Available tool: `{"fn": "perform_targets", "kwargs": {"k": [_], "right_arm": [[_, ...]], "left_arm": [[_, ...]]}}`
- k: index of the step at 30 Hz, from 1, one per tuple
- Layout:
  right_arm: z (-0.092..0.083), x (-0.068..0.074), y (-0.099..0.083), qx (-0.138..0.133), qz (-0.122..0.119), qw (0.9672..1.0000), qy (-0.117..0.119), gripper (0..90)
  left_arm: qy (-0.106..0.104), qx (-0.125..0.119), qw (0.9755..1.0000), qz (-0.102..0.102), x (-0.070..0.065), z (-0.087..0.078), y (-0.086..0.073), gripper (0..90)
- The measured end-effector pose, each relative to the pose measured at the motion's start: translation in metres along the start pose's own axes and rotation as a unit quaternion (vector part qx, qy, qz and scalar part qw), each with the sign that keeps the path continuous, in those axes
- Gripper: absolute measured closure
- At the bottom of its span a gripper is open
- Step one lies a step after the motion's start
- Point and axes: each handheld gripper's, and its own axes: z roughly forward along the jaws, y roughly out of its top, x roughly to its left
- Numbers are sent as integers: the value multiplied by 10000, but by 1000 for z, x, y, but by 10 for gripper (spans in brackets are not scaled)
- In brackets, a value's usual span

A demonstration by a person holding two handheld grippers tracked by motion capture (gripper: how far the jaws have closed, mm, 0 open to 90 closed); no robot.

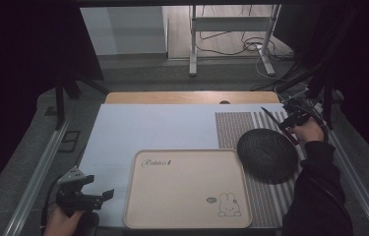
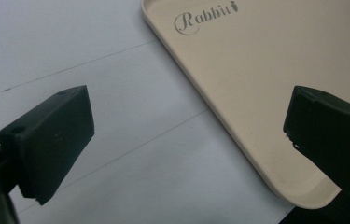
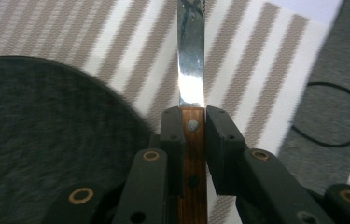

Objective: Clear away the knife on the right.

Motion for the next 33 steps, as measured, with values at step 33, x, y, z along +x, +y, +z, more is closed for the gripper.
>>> {"fn": "perform_targets", "kwargs": {"k": [33], "right_arm": [[-4, 103, -18, 42, -619, 9957, 695, 773]], "left_arm": [[-26, -34, 10000, 26, 0, -1, 0, 20]]}}
